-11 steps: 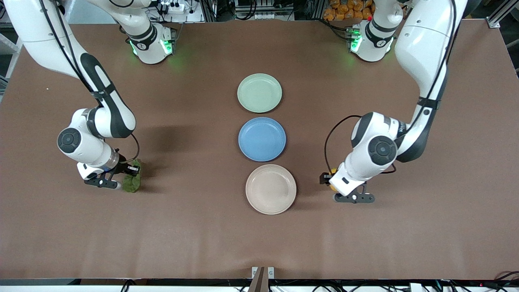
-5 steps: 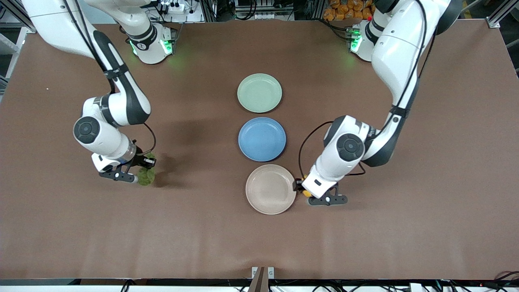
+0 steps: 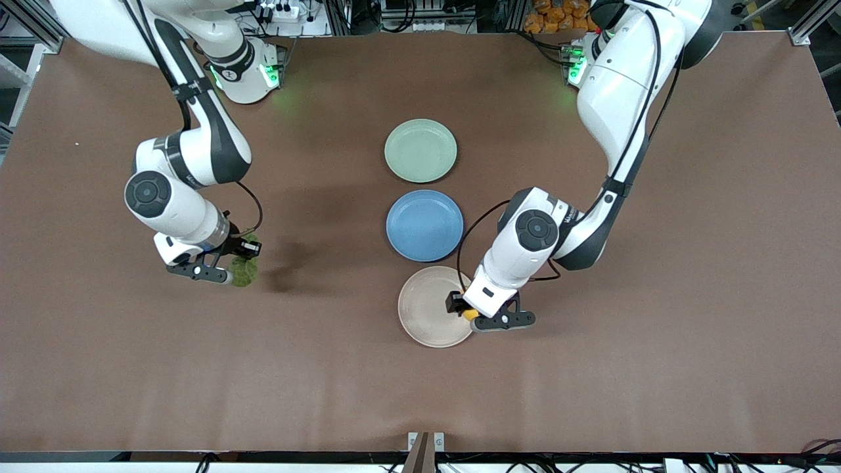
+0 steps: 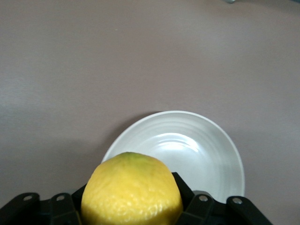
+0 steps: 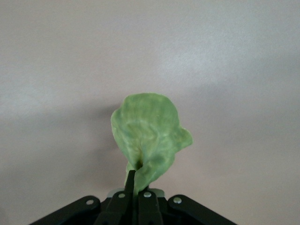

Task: Place lemon and lettuce in plates
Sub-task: 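Carry the lemon to the cream plate while the right gripper lifts the lettuce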

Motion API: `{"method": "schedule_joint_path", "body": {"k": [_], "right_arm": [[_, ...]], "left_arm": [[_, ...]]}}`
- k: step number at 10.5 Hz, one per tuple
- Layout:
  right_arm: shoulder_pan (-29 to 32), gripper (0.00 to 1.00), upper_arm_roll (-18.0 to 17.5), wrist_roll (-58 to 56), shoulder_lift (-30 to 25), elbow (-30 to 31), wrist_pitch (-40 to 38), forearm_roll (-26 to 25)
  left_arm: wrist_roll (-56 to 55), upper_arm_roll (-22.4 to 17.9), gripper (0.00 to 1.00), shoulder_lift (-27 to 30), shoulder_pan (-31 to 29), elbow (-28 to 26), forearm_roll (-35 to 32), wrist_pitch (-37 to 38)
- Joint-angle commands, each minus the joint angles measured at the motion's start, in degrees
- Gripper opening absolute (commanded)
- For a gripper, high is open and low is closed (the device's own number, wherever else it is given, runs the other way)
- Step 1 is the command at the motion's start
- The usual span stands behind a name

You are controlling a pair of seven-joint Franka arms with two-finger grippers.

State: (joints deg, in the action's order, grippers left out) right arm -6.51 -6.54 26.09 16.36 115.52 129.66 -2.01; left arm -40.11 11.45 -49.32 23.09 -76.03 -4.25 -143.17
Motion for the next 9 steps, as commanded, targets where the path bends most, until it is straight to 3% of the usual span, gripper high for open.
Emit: {"method": "schedule_joint_path", "body": {"k": [1, 6, 9], "right_arm": [[-2.1, 0.0, -0.1, 3.8, -5.0, 1.5, -4.2, 0.0], [-10.6, 0.0, -0.1, 17.6, -10.3, 1.1, -13.2, 0.4], [-14.7, 0.0, -0.1, 22.9, -10.4, 1.1, -11.6, 4.1]], "left_arm": [[-2.3, -1.0, 0.34, -2.0, 2.9, 2.2, 1.2, -1.8], [-2.4, -1.1, 0.34, -5.8, 5.4, 2.1, 1.1, -4.7], [-2.3, -1.2, 0.34, -6.8, 5.5, 2.0, 0.9, -4.9]]}}
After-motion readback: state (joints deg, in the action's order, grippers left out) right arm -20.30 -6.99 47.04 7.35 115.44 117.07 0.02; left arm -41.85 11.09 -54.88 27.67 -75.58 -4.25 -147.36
